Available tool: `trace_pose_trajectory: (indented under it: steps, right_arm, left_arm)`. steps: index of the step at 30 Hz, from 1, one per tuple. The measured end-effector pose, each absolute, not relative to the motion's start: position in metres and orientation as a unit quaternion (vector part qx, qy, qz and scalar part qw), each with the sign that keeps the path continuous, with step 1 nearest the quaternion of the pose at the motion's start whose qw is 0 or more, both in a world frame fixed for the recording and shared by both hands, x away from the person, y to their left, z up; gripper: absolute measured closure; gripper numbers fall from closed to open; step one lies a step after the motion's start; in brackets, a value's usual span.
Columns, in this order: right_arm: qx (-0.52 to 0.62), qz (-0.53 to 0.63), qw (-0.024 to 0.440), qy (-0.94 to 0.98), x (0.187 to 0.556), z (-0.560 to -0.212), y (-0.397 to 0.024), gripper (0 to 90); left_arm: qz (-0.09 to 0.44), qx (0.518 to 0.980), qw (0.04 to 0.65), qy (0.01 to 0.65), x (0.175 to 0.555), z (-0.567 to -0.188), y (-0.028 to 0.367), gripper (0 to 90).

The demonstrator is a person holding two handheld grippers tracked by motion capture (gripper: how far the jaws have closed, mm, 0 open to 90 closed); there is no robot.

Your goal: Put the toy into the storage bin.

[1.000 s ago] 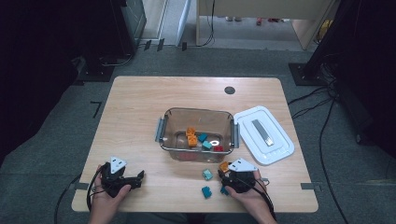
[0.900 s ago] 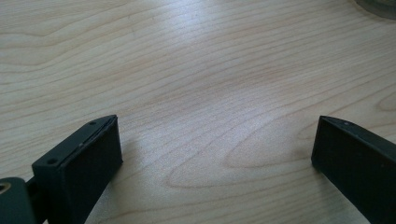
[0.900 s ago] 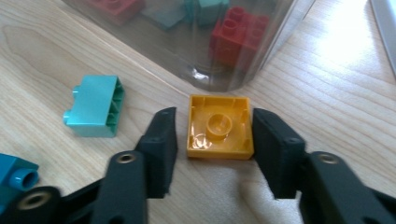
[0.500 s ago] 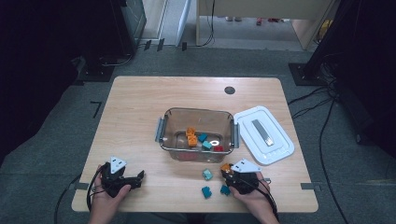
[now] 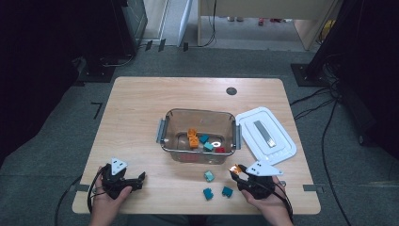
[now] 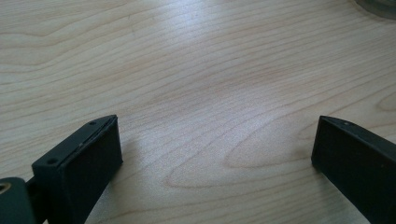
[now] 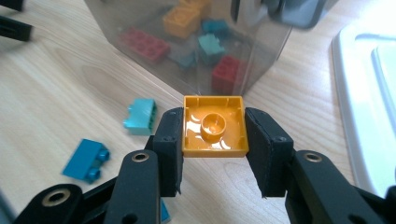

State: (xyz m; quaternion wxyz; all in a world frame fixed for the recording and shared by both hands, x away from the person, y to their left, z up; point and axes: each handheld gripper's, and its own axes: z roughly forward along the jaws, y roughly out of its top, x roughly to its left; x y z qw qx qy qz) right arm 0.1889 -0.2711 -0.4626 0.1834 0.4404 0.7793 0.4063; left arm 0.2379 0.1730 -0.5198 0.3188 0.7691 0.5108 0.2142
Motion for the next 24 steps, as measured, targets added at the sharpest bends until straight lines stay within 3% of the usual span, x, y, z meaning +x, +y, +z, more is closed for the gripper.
trace_pose_trajectory:
  steps: [24]
  right_arm:
    - [0.391,0.437,0.178,0.791,0.194,-0.386,-0.278,60.3]
  left_arm:
    - [0.214,0.769,0.319,0.511,0.238,-0.52,0.173,1.5]
